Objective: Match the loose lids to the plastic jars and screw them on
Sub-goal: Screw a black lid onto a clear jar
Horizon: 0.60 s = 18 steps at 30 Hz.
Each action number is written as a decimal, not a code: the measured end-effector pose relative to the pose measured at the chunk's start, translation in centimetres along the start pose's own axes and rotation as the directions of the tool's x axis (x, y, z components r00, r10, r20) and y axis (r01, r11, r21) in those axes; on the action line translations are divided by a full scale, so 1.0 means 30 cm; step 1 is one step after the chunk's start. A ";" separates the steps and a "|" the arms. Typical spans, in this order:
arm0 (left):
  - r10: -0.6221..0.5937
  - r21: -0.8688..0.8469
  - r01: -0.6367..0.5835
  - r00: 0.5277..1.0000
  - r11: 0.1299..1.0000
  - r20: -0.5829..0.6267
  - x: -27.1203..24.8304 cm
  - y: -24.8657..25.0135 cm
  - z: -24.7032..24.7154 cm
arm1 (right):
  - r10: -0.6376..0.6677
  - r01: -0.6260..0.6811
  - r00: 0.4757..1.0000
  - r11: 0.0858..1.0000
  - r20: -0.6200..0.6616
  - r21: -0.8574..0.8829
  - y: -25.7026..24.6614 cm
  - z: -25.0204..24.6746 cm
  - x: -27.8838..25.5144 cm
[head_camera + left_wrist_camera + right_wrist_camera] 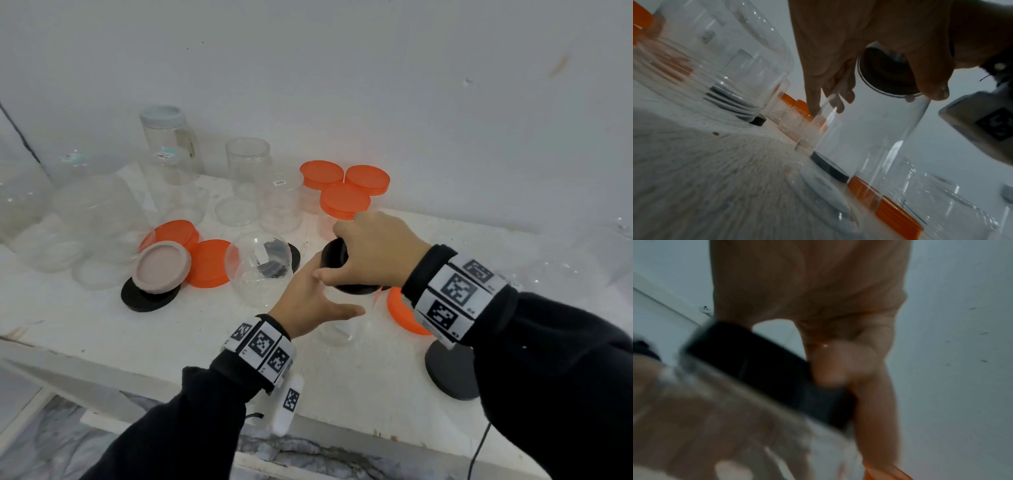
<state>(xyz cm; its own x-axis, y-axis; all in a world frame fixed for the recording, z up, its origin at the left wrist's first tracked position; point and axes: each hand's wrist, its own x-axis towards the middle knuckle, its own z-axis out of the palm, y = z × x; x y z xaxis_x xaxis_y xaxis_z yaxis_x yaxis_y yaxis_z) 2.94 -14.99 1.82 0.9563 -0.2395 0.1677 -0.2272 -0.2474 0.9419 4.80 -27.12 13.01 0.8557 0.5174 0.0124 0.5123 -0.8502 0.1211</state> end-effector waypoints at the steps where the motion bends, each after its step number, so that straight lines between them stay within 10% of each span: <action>1: -0.007 0.001 0.007 1.000 1.000 0.005 0.001 -0.001 -0.004 | 0.020 -0.020 1.000 1.000 0.012 -0.017 -0.005 0.001 -0.002; 6: -0.023 0.040 0.021 0.999 0.999 0.037 0.006 0.003 -0.029 | -0.207 0.148 0.924 0.969 0.322 0.198 0.049 -0.061 0.002; 14: 0.014 -0.028 -0.015 1.000 0.999 -0.023 -0.005 0.003 0.010 | 0.023 -0.024 1.000 0.999 0.016 0.041 0.013 0.002 -0.012; 18: 0.008 0.007 -0.008 1.000 1.000 -0.004 -0.005 0.003 -0.006 | -0.080 0.064 0.974 0.995 0.213 0.081 0.030 -0.025 -0.013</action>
<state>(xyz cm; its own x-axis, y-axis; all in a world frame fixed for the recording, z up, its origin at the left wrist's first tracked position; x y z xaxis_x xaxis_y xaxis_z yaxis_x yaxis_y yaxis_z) 2.81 -14.81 1.93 0.9553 -0.2374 0.1764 -0.2359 -0.2519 0.9386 4.88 -28.00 13.87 0.8078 0.5510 -0.2095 0.5703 -0.8205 0.0407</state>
